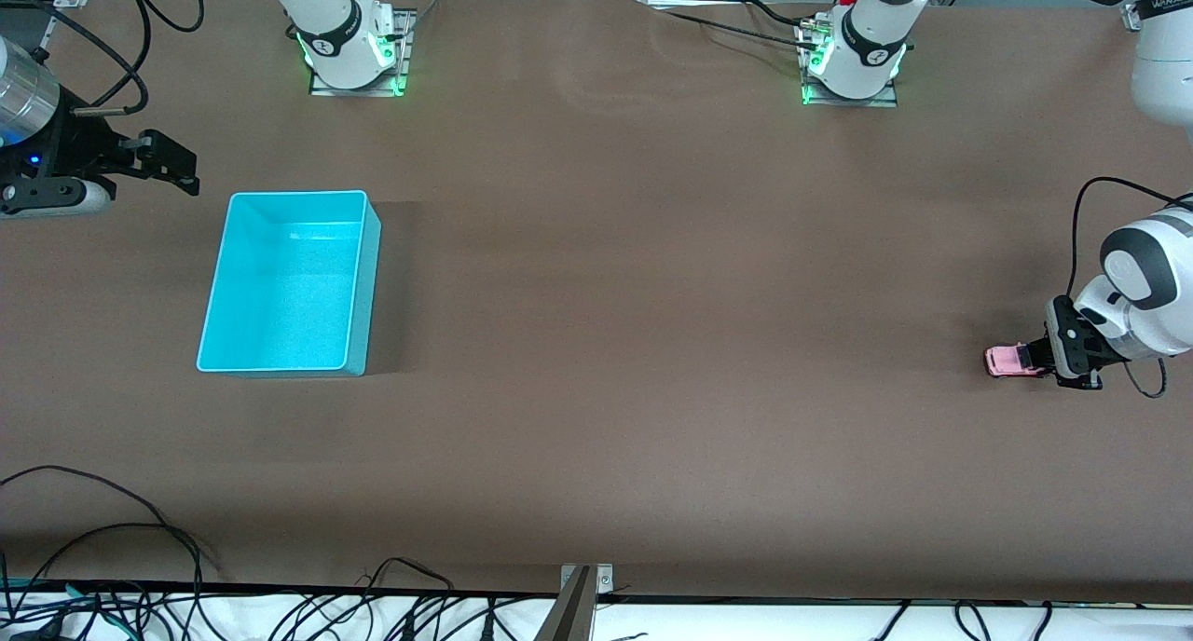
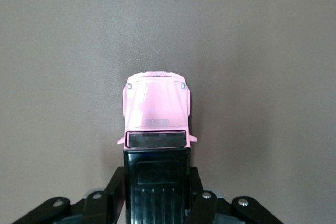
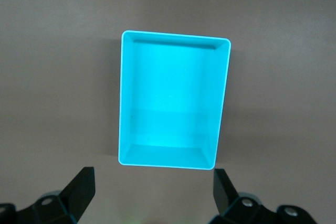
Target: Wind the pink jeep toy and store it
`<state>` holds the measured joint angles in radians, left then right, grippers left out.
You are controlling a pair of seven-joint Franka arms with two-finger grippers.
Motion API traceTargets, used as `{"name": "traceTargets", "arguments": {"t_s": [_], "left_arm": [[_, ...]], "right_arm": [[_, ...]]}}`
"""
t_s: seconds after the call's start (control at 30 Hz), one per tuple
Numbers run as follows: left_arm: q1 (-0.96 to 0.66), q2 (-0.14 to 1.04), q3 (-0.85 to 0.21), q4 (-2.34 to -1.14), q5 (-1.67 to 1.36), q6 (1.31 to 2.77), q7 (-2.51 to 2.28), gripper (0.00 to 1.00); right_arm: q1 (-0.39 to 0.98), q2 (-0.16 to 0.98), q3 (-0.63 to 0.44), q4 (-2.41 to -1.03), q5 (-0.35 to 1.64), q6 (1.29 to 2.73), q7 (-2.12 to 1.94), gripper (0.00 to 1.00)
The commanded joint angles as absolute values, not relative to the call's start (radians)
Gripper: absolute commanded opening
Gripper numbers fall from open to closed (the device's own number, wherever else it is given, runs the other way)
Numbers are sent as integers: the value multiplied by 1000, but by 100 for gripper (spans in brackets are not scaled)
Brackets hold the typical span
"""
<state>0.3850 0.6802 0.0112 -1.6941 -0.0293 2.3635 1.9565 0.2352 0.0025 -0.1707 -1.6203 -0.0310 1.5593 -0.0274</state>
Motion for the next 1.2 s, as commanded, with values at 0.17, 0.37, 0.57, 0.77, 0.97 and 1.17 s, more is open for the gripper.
{"name": "traceTargets", "arguments": {"t_s": [0.17, 0.37, 0.57, 0.77, 0.97, 1.17], "left_arm": [[399, 750, 9, -1652, -58, 2384, 1996, 62], [403, 746, 9, -1644, -89, 2381, 1997, 100], [400, 713, 8, -1615, -91, 2321, 1982, 100], [402, 696, 8, -1615, -91, 2316, 1962, 100], [396, 678, 8, -1615, -91, 2315, 1960, 100], [391, 649, 5, -1615, -89, 2269, 1925, 100]], "right_arm": [[230, 2, -170, -1611, -18, 1557, -31, 100], [230, 2, -170, -1611, -18, 1557, -31, 100], [230, 2, -170, -1611, -18, 1557, -31, 100], [230, 2, -170, -1611, -18, 1555, -31, 100], [230, 2, -170, -1611, -18, 1557, -31, 100], [230, 2, -170, -1611, -18, 1557, -31, 100]]}}
